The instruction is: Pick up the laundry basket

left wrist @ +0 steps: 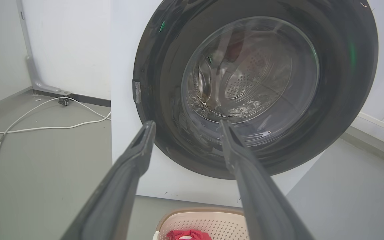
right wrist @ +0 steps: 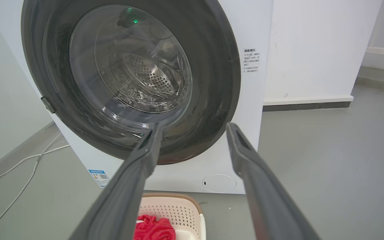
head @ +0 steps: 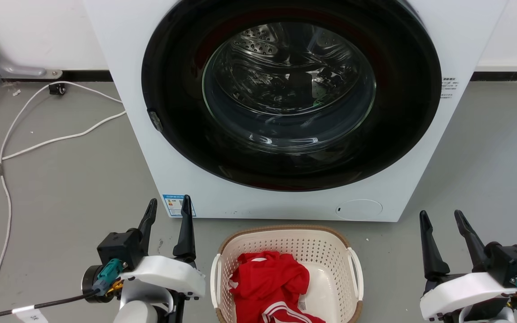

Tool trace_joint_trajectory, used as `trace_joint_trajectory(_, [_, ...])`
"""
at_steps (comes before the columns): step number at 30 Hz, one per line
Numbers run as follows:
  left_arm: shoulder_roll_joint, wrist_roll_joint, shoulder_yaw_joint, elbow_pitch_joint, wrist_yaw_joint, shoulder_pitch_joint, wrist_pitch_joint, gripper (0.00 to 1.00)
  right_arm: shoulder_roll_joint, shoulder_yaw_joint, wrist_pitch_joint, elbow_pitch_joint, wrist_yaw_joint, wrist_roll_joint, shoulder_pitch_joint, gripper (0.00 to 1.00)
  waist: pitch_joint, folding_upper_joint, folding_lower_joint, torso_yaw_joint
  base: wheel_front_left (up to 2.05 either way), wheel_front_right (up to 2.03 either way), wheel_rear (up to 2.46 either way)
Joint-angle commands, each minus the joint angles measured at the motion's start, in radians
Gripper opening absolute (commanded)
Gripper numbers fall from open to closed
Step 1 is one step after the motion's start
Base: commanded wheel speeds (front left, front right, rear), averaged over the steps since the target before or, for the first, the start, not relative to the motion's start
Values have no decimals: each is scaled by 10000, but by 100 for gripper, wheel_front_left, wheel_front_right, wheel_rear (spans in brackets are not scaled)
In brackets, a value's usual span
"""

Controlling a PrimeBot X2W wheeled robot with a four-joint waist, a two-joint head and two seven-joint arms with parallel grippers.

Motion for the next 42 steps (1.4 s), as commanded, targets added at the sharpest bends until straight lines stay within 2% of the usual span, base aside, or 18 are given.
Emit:
trace_joint_trajectory(1, [3,247,-43,-20,57,-192,-99,100,22,12,-72,-104,0,-279,74,100,4,0,0,5,0,0,0])
trace_joint_trajectory(29, [-25,2125,-349,251,266,-210,-601,100,44,90,-461,-151,-1,-2192,269,100,-13,0,0,68,0,0,0])
trace_joint_trajectory(42, [-26,1904,-353,387,212,-194,-587,100,43,33,-539,-47,-1,-1979,186,100,24,0,0,54,0,0,0])
